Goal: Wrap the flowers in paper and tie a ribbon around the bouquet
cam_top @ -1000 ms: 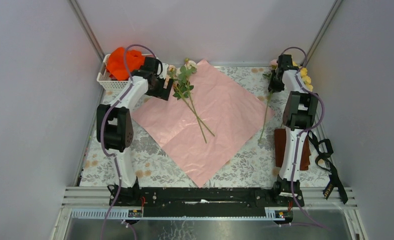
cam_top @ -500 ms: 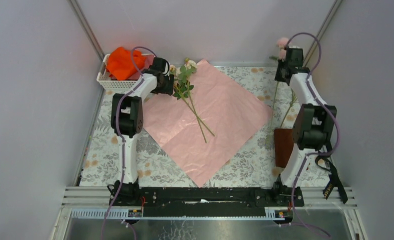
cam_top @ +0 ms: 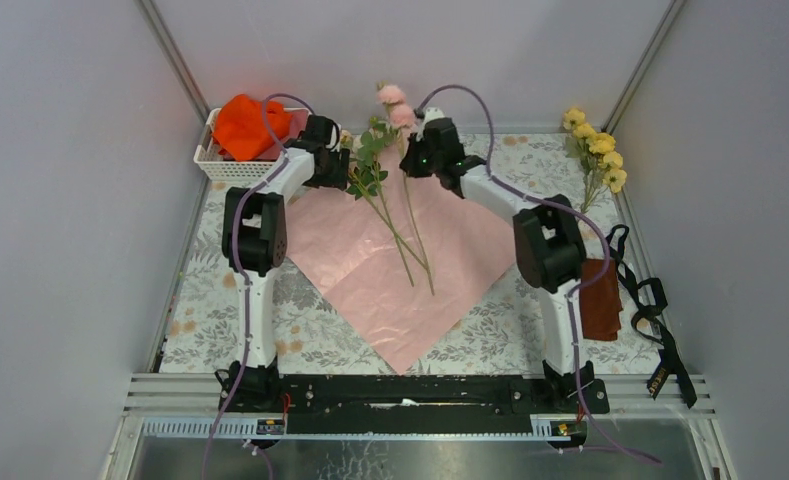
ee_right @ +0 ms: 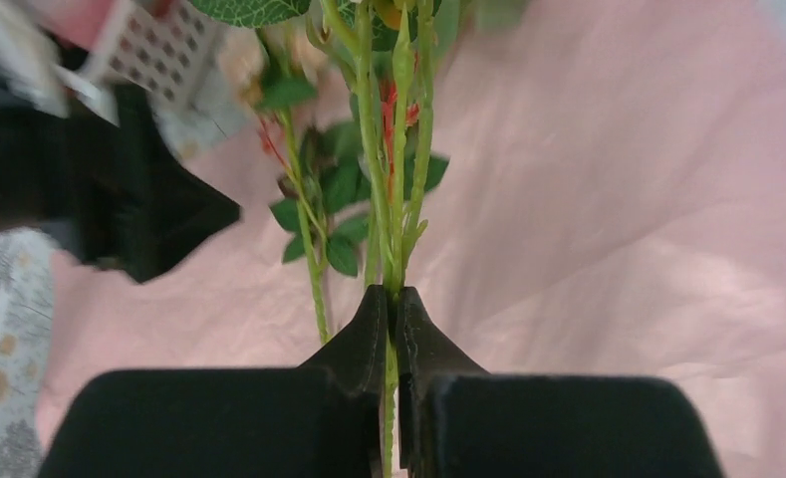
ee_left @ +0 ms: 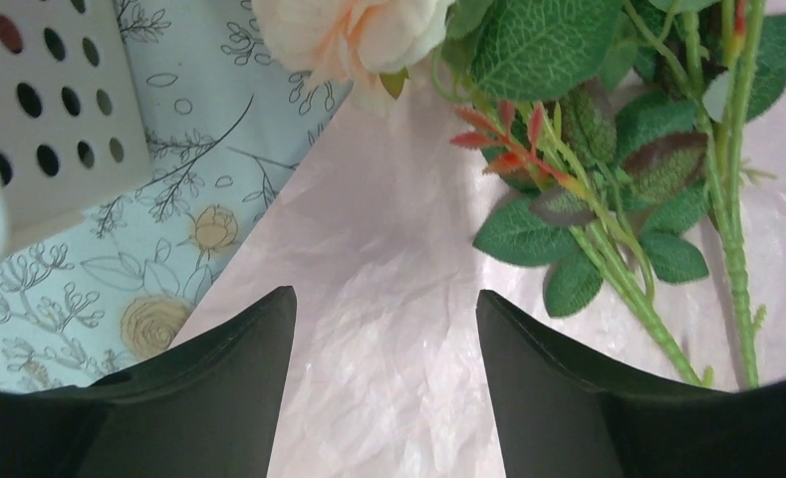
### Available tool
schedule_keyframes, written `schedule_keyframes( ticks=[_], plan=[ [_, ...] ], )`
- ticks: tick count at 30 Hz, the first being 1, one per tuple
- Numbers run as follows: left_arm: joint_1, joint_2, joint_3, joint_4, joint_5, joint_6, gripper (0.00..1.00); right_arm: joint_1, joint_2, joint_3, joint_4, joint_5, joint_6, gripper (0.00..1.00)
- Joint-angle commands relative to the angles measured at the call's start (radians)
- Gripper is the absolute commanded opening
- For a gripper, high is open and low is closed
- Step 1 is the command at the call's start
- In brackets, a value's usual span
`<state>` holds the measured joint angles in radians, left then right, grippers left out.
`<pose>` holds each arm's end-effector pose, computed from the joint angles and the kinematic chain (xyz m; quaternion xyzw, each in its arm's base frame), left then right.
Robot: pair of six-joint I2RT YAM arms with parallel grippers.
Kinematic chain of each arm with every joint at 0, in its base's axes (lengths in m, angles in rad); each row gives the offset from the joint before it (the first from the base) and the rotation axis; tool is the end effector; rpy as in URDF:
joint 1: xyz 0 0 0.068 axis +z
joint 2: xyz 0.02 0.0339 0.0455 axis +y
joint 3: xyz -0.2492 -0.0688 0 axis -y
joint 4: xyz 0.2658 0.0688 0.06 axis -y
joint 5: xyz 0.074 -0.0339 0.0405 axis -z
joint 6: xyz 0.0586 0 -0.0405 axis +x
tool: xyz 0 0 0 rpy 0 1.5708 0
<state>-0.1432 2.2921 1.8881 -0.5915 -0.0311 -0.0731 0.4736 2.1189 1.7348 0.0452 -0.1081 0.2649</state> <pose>0.5196 -0.0731 0.1401 0.0292 0.9584 -0.0158 0.2836 0.4808 0.2535 0.2383 -0.1159 0.8074 0.2493 0.5221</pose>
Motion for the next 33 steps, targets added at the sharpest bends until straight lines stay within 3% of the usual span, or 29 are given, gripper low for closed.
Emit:
schedule_keyframes(
  ticks=[1, 4, 7, 9, 13, 17, 20, 27, 33],
  plan=[
    [-0.002, -0.12, -0.048, 0.053, 0.049, 0.029, 0.74, 0.023, 0.113, 0.113, 0.041, 0.007, 0.086, 0.06],
    [-0.002, -0.156, -0.085, 0.054, 0.072, 0.037, 0.75, 0.02, 0.198, 0.268, -0.155, 0.061, 0.031, 0.46],
    [-0.002, -0.182, -0.112, 0.053, 0.069, 0.05, 0.75, -0.006, 0.158, 0.295, -0.284, 0.16, -0.058, 0.62],
    [-0.002, -0.2, -0.129, 0.05, 0.07, 0.058, 0.76, -0.055, 0.058, 0.185, -0.274, 0.182, -0.093, 0.7],
    [-0.002, -0.245, -0.163, 0.034, 0.101, 0.065, 0.8, -0.253, -0.091, -0.001, -0.342, 0.222, -0.114, 0.98],
    [-0.003, -0.289, -0.195, -0.002, 0.149, 0.113, 0.84, -0.523, -0.083, -0.066, -0.473, 0.231, -0.104, 1.0],
    [-0.002, -0.314, -0.209, -0.045, 0.189, 0.143, 0.85, -0.642, -0.041, -0.059, -0.528, 0.205, -0.098, 1.0],
    [-0.002, -0.381, -0.267, -0.065, 0.176, 0.222, 0.88, -0.759, 0.077, 0.01, -0.557, 0.208, -0.093, 0.98],
    [-0.002, -0.396, -0.286, -0.09, 0.14, 0.271, 0.88, -0.78, 0.166, 0.075, -0.584, 0.071, -0.108, 0.82]
  ],
)
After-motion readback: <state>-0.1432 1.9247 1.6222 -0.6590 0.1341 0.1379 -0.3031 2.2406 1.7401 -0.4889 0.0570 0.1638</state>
